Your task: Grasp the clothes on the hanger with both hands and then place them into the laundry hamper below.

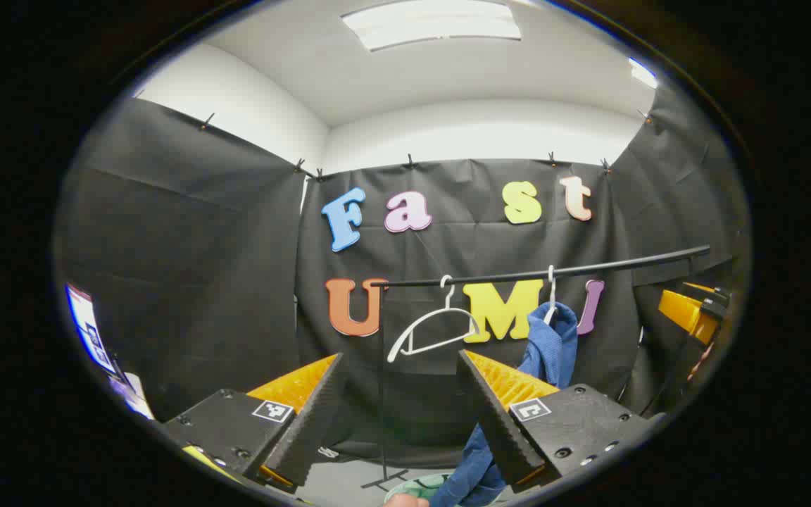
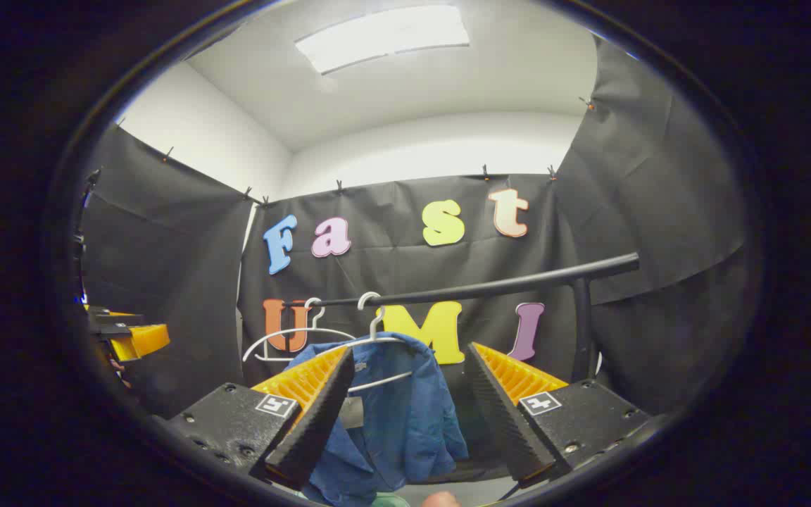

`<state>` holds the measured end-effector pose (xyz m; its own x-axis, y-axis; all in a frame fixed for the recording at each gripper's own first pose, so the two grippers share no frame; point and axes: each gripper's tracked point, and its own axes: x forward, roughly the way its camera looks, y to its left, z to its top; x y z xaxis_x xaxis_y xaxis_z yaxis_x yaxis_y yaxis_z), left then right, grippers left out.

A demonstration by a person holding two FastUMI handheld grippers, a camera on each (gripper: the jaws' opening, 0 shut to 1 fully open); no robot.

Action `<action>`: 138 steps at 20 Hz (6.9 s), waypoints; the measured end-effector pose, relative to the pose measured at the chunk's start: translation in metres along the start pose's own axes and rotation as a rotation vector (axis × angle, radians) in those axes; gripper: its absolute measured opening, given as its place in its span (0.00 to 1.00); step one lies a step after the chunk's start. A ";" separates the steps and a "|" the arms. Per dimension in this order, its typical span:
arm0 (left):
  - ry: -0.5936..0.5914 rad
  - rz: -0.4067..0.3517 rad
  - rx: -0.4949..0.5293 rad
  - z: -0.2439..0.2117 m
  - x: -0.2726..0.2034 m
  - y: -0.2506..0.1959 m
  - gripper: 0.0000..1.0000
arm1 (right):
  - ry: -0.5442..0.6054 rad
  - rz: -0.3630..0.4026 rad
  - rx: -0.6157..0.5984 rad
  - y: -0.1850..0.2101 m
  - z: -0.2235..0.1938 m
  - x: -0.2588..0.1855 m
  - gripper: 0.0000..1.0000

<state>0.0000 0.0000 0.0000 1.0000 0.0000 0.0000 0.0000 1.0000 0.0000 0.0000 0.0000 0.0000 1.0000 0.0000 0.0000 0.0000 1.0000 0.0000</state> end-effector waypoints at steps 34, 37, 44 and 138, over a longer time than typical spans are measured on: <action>0.267 -0.196 -0.083 -0.074 0.040 -0.193 1.00 | 0.140 -0.007 -0.008 -0.053 -0.061 0.022 0.98; 0.308 -0.157 -0.070 -0.095 0.065 -0.204 0.96 | 0.130 -0.021 -0.030 -0.063 -0.064 0.028 0.98; 0.339 -0.025 -0.028 -0.120 0.107 -0.178 0.95 | 0.163 -0.009 -0.039 -0.054 -0.092 0.062 1.00; 0.723 -0.821 -0.314 -0.203 0.188 -0.119 0.11 | 0.623 -0.322 -0.041 -0.093 -0.210 0.080 0.08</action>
<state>0.1879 -0.1191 -0.2029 0.4632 -0.7567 -0.4613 0.5534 0.6535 -0.5163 0.0798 -0.0932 -0.2103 0.7641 -0.3085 -0.5666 0.2843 0.9494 -0.1336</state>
